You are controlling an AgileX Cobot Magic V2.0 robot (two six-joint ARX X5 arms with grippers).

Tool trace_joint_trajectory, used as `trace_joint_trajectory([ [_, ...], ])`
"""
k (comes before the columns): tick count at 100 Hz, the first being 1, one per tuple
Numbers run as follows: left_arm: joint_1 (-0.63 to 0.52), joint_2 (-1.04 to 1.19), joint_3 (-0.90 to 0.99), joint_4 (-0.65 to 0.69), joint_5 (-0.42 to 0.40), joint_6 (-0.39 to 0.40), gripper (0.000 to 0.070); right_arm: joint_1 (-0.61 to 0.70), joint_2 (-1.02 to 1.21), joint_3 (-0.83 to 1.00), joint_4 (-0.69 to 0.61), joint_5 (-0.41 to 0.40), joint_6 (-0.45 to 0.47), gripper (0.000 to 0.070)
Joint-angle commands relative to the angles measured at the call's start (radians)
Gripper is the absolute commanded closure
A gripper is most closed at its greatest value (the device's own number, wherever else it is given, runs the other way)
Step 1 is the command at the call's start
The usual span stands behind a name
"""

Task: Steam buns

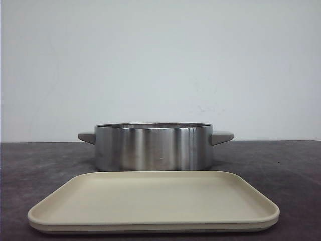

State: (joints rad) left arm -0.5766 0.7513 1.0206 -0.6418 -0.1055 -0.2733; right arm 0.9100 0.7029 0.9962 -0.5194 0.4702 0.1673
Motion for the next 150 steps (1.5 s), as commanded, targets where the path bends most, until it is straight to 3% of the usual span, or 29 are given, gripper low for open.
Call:
trace_joint_trajectory([
  [1,-0.007,0.005,0.014,0.010,-0.003,-0.001,0.0700,0.007,0.007,0.016,0.009,0.002,-0.007,0.0682],
  [15,-0.007,0.005,0.014,0.010,-0.003,0.000,0.0700,-0.079,-0.028,0.005,-0.045,0.025,0.006,0.0681],
  [26,-0.007,0.005,0.014,0.009,-0.003,0.000,0.0700,-0.232,-0.096,-0.076,-0.007,-0.092,-0.032,0.0681],
  [34,-0.007,0.005,0.014,0.010,-0.003,0.000,0.0700,-0.366,-0.166,-0.194,0.117,-0.211,-0.103,0.0681],
  [45,-0.007,0.005,0.014,0.010,-0.003,-0.001,0.0700,-0.545,-0.279,-0.415,0.392,-0.361,-0.178,0.0682],
  [55,-0.007,0.005,0.014,0.010,-0.003,-0.001,0.0700,-0.663,-0.383,-0.610,0.596,-0.421,-0.187,0.0682],
  [62,-0.007,0.005,0.014,0.010,-0.003,0.000,0.0700,-0.710,-0.446,-0.716,0.656,-0.421,-0.187,0.0681],
  [103,-0.007,0.005,0.014,0.009,-0.003,0.000,0.0700,-0.829,-0.649,-0.983,0.509,-0.447,-0.186,0.0682],
  [122,-0.007,0.005,0.014,0.010,-0.003,-0.001,0.0700,-0.832,-0.699,-0.985,0.344,-0.403,-0.187,0.0682],
  [150,-0.007,-0.001,0.014,0.010,-0.003,-0.001,0.0700,-0.827,-0.699,-0.985,0.346,-0.401,-0.221,0.0682],
])
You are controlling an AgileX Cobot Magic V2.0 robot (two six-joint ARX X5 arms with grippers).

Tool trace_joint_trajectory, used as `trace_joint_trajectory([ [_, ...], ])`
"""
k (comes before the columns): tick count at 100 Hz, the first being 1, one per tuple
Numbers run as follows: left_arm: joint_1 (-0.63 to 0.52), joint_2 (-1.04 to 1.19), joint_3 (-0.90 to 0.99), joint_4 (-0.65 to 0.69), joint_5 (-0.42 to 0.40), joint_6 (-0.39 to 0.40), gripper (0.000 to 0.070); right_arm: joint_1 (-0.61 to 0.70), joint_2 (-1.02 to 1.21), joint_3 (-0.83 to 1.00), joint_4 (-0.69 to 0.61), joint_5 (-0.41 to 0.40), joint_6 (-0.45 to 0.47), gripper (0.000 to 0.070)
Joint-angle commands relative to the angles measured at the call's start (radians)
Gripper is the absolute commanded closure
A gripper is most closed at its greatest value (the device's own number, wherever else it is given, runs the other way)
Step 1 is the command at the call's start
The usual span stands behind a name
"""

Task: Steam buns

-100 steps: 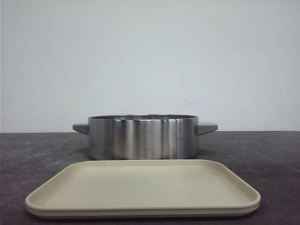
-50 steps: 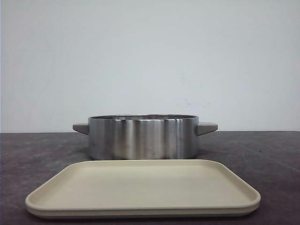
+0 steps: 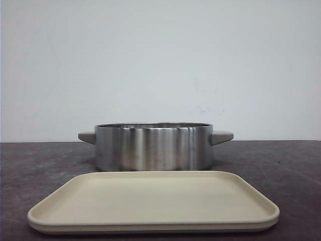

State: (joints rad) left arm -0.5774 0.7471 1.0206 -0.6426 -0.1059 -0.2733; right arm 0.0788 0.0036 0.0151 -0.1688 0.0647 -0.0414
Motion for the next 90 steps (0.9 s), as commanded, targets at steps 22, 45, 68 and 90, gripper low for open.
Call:
trace_joint_trajectory([
  [22,-0.006,0.003,0.014,0.010,-0.003,-0.001,0.0700,0.005,0.000,-0.003,0.011,0.004,-0.012,0.0681],
  [45,-0.006,0.003,0.014,0.010,-0.003,-0.001,0.0700,0.005,0.000,-0.003,0.011,0.004,-0.012,0.0681],
  [68,-0.006,0.003,0.014,0.010,-0.003,-0.001,0.0700,0.005,0.000,-0.003,0.011,0.004,-0.012,0.0681],
  [90,-0.006,0.003,0.014,0.007,-0.003,0.012,0.0700,0.005,0.000,-0.003,0.011,0.004,-0.012,0.0681],
])
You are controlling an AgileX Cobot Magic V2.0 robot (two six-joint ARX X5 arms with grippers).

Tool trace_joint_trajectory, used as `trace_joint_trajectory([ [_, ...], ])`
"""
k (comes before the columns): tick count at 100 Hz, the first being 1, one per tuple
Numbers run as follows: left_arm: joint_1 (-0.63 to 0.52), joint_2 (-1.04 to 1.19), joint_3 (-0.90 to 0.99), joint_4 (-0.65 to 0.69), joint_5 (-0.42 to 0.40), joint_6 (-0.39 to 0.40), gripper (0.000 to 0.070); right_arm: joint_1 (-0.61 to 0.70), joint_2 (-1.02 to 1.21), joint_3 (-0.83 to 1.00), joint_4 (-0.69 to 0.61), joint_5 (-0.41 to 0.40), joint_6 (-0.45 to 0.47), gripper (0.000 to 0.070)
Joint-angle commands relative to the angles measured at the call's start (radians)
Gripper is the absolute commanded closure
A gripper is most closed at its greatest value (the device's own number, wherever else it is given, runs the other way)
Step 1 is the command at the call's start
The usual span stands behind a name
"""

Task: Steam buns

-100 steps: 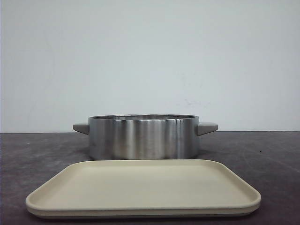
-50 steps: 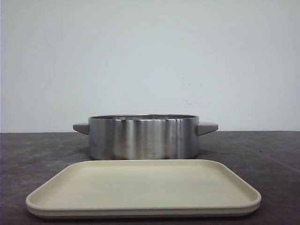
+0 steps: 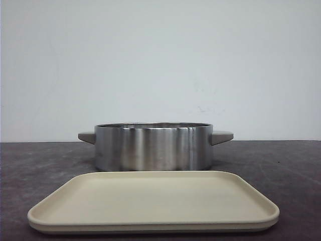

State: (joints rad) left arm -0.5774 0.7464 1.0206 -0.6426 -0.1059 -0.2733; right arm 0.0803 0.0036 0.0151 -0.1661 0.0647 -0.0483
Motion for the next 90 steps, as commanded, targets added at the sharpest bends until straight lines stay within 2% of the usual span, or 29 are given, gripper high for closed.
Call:
trace_joint_trajectory([
  [1,-0.006,0.004,0.014,0.006,-0.003,0.017,0.0700,0.003,0.000,-0.003,0.008,0.004,-0.005,0.0682],
  [10,-0.003,-0.005,0.014,0.003,-0.003,0.052,0.0700,0.003,0.000,-0.003,0.008,0.004,-0.005,0.0682],
  [37,0.061,-0.116,0.014,-0.042,0.018,0.052,0.0700,0.003,0.000,-0.003,0.008,0.004,-0.005,0.0682],
  [50,0.119,-0.217,-0.034,-0.051,0.046,0.109,0.0700,0.003,0.000,-0.003,0.008,0.004,-0.005,0.0681],
  [58,0.178,-0.293,-0.115,0.018,0.082,0.137,0.0700,0.003,0.000,-0.003,0.008,0.004,-0.005,0.0681],
  [68,0.267,-0.394,-0.267,0.178,0.138,0.159,0.0700,0.003,0.000,-0.003,0.008,0.004,-0.005,0.0682],
  [80,0.362,-0.515,-0.471,0.360,0.140,0.159,0.0700,0.003,0.000,-0.003,0.008,0.004,-0.005,0.0681],
  [90,0.422,-0.599,-0.628,0.451,0.140,0.156,0.0700,0.003,0.000,-0.003,0.008,0.004,-0.005,0.0681],
])
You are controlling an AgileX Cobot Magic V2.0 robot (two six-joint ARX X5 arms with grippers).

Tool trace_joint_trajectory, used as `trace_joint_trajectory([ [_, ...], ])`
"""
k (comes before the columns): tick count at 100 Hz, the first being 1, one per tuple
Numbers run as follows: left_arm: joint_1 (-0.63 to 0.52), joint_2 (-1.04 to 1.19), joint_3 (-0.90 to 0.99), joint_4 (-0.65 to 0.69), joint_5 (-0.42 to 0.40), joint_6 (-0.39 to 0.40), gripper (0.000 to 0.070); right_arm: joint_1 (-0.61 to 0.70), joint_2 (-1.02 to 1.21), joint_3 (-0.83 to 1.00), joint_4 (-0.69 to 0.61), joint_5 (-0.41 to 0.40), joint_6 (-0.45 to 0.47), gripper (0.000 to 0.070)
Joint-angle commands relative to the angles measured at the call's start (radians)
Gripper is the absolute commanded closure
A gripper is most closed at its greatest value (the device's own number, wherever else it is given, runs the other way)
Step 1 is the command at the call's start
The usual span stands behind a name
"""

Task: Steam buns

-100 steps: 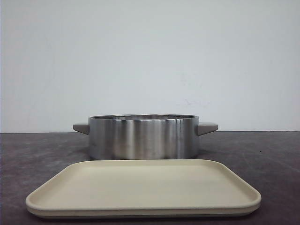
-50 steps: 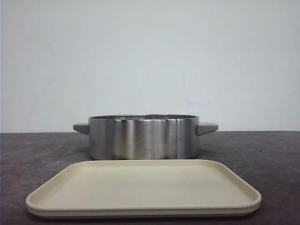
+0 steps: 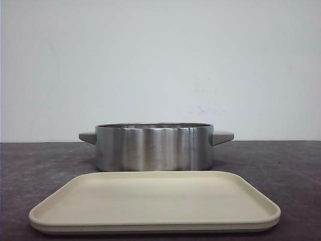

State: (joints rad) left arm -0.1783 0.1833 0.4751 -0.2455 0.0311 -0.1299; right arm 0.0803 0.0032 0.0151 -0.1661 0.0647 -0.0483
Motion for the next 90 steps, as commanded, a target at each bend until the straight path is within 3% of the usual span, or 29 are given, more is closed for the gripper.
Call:
trace_joint_trajectory([
  [1,0.027,-0.042,-0.097,0.060,0.003,0.013,0.0700,0.003,0.000,-0.003,0.008,0.004,-0.005,0.0682],
  [36,0.115,-0.153,-0.432,0.172,0.003,-0.010,0.0700,0.003,0.000,-0.003,0.008,0.004,-0.005,0.0682],
  [90,0.226,-0.180,-0.462,0.052,-0.012,0.093,0.0700,0.003,0.000,-0.003,0.008,0.004,-0.005,0.0681],
])
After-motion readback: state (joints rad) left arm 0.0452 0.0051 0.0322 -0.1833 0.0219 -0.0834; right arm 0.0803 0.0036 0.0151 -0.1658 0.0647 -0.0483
